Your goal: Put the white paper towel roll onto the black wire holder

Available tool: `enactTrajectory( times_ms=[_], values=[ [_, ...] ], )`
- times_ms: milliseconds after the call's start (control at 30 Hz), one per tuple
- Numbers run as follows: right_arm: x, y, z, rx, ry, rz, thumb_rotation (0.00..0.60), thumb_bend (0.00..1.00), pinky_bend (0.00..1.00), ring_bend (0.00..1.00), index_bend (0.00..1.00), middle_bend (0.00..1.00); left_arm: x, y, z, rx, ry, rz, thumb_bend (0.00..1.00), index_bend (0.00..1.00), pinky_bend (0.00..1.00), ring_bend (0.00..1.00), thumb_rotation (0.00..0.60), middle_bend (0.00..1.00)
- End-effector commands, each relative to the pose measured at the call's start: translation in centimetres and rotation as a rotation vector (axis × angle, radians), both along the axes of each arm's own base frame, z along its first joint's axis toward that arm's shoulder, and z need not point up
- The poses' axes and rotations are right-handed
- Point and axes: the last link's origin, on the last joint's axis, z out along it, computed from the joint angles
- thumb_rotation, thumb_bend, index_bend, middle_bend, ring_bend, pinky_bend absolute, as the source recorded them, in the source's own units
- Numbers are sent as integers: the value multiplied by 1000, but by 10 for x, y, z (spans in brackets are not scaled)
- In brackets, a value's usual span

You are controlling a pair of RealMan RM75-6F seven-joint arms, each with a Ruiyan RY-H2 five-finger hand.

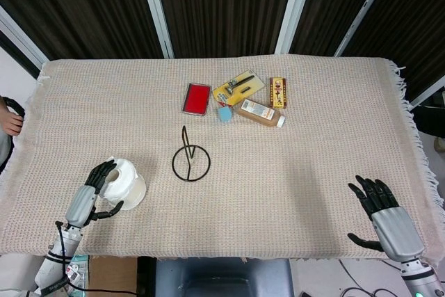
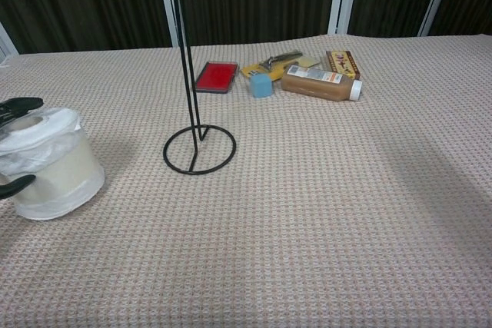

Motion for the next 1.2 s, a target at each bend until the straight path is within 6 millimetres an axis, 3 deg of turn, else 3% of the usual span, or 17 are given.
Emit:
enactTrajectory(
  times_ms=[33, 100, 200, 267, 433, 500, 667, 867, 1067, 1200],
  values=[
    [0, 0, 0, 0, 0, 0, 600, 91, 0, 0, 0, 0, -1, 4, -4, 24, 2, 25, 319, 0, 67, 0, 600, 0],
    [0, 0, 0, 0, -2, -1, 600, 91, 0, 0, 0, 0, -2, 5, -4, 35, 14, 30, 336, 11, 201, 5, 600, 2],
    [0, -1, 1, -2, -4, -2, 600, 91, 0, 0, 0, 0, 1, 7, -4, 74, -10, 41, 376, 172, 475, 167, 600, 146],
    [0, -1, 1, -2, -5, -2, 600, 91, 0, 0, 0, 0, 0, 6, -3, 107, -18, 52, 431, 336, 685, 338, 600, 312],
    [0, 0, 1, 0, -7, -1, 600, 90, 0, 0, 0, 0, 3, 9, -1, 172, -14, 71, 629, 671, 970, 670, 600, 695],
    [0, 0, 1, 0, -7, -1, 600, 91, 0, 0, 0, 0, 4, 10, -1, 191, -25, 80, 683, 738, 1000, 736, 600, 769],
    [0, 0, 1, 3, -7, -1, 600, 90, 0, 0, 0, 0, 12, 12, 15, 283, -29, 44, 724, 748, 1000, 771, 600, 807],
    [0, 0, 2, 5, -12, 0, 600, 91, 0, 0, 0, 0, 38, 13, 56, 483, -96, -104, 738, 748, 1000, 778, 600, 814],
    [1, 1, 0, 16, -12, 3, 600, 91, 0, 0, 0, 0, 95, 27, 106, 562, -284, -212, 738, 748, 1000, 778, 600, 813],
    [0, -1, -1, 18, -11, -4, 600, 90, 0, 0, 0, 0, 143, 40, 124, 553, -369, -271, 734, 747, 1000, 777, 600, 811]
  ],
)
